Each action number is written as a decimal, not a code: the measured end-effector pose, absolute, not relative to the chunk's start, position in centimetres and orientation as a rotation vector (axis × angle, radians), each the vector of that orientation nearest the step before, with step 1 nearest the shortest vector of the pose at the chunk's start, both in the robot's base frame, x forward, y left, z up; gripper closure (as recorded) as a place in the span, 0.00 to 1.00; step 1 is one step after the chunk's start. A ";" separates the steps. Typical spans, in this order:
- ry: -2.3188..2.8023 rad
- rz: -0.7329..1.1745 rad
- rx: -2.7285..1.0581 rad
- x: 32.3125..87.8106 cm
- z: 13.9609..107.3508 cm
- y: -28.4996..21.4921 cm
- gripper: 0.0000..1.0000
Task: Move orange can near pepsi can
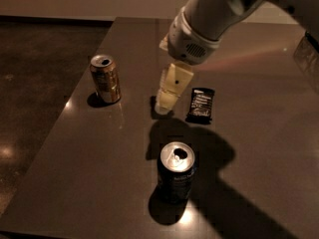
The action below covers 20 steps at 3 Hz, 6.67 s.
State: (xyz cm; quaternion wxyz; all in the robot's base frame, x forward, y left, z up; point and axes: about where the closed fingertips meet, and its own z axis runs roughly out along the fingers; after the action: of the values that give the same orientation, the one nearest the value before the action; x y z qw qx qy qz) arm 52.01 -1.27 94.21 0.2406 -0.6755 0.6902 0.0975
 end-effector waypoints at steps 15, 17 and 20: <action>1.493 0.614 -1.957 47.7 95.5 -1.3 1.00; 1.372 0.632 -2.116 44.6 93.8 -4.5 1.00; 1.302 0.637 -2.224 40.6 92.6 -6.4 1.00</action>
Offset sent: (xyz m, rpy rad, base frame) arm 0.0517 0.1164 -0.0275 0.1903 0.0607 -0.0064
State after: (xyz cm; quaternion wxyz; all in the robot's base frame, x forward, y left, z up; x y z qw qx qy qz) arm 40.63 -6.40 92.62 0.2411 -0.8129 0.4761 0.2330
